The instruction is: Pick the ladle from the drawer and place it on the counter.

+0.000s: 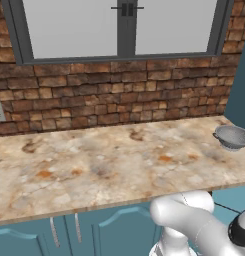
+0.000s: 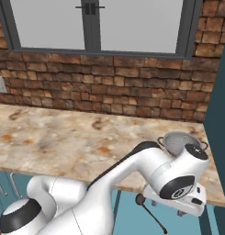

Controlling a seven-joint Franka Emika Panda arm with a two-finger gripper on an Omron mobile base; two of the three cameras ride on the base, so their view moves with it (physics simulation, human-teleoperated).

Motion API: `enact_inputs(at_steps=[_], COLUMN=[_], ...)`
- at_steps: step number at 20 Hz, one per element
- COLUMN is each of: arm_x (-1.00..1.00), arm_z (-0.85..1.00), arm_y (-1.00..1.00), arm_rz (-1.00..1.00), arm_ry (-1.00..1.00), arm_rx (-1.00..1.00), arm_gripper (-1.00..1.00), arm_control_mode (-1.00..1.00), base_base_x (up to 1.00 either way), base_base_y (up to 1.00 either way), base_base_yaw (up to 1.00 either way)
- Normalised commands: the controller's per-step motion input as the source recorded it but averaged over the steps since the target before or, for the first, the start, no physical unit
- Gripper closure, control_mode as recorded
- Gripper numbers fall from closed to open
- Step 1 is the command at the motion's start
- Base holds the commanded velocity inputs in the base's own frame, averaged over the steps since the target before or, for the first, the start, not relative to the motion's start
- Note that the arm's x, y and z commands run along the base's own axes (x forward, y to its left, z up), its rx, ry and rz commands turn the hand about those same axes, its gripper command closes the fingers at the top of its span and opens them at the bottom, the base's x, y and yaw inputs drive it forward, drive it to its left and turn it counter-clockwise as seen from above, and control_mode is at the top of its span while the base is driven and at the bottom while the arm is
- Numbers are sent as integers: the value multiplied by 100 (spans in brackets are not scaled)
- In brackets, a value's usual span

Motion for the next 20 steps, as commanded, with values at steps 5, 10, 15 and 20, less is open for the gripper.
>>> enact_inputs(at_steps=[5,10,15,20], arm_x=[30,0,18,7], arm_z=[-99,-100,-80,-78], arm_y=[-4,0,13,15], arm_rz=[4,6,10,13], arm_ry=[11,1,0,0], arm_rx=[-15,-1,-13,-7], arm_gripper=[-100,-100,-100,-100], arm_control_mode=[-100,-100,-100,-100], base_base_x=[0,0,0,0], base_base_y=[0,0,0,0], base_base_yaw=[0,0,0,0])
